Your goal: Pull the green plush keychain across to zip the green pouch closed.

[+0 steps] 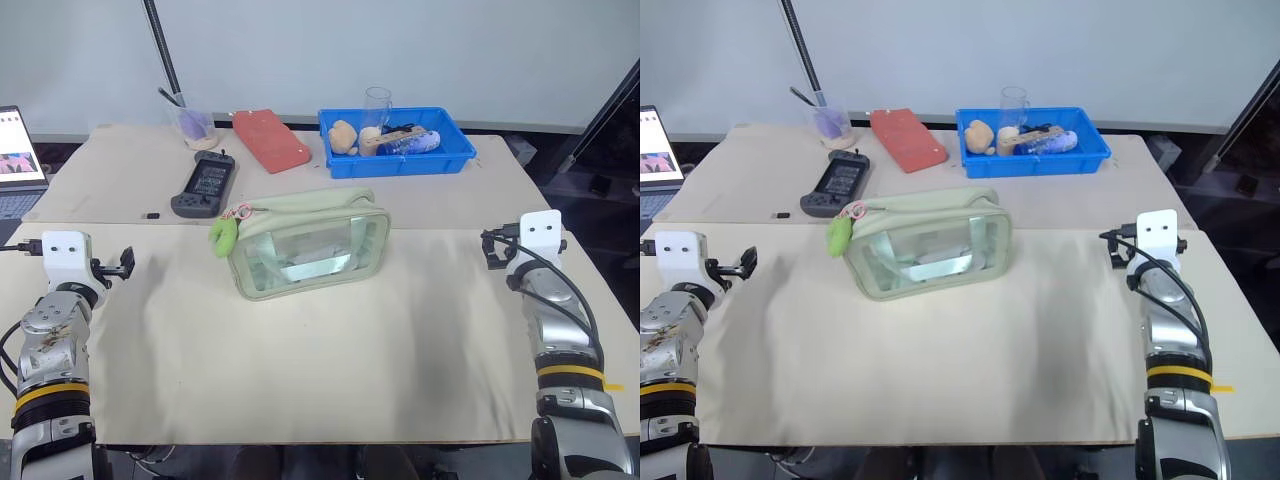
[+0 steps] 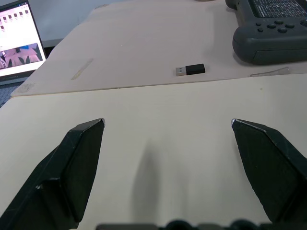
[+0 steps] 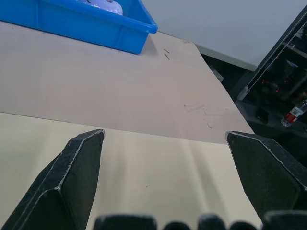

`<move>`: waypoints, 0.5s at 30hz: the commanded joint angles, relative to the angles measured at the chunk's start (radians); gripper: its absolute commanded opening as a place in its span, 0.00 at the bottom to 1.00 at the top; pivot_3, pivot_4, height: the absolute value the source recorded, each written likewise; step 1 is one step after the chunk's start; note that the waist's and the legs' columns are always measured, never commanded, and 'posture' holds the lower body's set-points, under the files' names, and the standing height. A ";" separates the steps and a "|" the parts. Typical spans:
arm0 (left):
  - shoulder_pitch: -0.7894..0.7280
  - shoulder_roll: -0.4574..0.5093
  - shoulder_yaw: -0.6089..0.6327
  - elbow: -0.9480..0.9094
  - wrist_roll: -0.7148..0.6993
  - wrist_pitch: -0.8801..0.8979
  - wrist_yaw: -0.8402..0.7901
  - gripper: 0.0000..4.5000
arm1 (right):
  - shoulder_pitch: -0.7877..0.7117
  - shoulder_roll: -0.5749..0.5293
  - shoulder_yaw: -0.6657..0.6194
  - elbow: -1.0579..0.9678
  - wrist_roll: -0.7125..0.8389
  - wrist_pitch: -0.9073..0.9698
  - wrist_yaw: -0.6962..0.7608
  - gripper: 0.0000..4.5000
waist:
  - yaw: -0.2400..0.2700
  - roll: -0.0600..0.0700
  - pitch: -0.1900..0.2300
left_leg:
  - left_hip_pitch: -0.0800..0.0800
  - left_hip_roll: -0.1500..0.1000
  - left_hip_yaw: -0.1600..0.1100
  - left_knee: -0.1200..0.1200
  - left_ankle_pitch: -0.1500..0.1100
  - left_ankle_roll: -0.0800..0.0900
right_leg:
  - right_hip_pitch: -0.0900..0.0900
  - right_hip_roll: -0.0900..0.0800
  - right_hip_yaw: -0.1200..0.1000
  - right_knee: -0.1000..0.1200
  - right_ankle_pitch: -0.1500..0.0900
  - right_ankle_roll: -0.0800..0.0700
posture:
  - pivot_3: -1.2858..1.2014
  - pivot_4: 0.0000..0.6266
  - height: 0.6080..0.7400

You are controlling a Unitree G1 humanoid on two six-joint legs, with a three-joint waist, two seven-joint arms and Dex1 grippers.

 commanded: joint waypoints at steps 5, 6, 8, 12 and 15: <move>-0.013 0.017 0.028 -0.033 -0.024 -0.011 -0.011 1.00 | -0.019 -0.022 -0.018 -0.022 -0.003 -0.029 -0.008 1.00 | 0.000 0.000 0.000 | 0.000 0.000 0.000 0.000 0.000 0.000 | 0.000 0.000 0.000 0.000 0.000 0.000 | 0.52 0.24 1.00; -0.011 0.016 0.030 -0.037 -0.029 -0.010 -0.017 1.00 | -0.020 -0.024 -0.017 -0.022 -0.003 -0.030 -0.006 1.00 | 0.000 0.000 0.000 | 0.000 0.000 0.000 0.000 0.000 0.000 | 0.000 0.000 0.000 0.000 0.000 0.000 | 0.52 0.24 1.00; -0.008 0.020 0.045 -0.059 -0.055 0.001 -0.039 1.00 | -0.030 -0.038 -0.013 -0.014 -0.004 -0.038 0.012 1.00 | 0.000 0.000 0.000 | 0.000 0.000 0.000 0.000 0.000 0.000 | 0.000 0.000 0.000 0.000 0.000 0.000 | 0.52 0.24 1.00; -0.023 0.052 0.093 -0.151 -0.161 0.085 -0.107 1.00 | -0.075 -0.086 0.004 -0.031 0.034 -0.035 0.144 1.00 | -0.001 0.000 0.000 | -0.001 0.000 0.000 0.000 0.000 0.000 | 0.000 0.000 0.000 0.000 0.000 0.000 | 0.52 0.24 1.00; -0.025 0.114 0.088 -0.230 -0.224 0.152 -0.211 1.00 | -0.125 -0.139 0.030 -0.060 0.070 -0.030 0.301 1.00 | -0.004 0.000 0.001 | -0.001 0.000 0.000 0.000 0.000 0.000 | -0.001 0.000 0.000 -0.001 0.000 0.000 | 0.52 0.24 1.00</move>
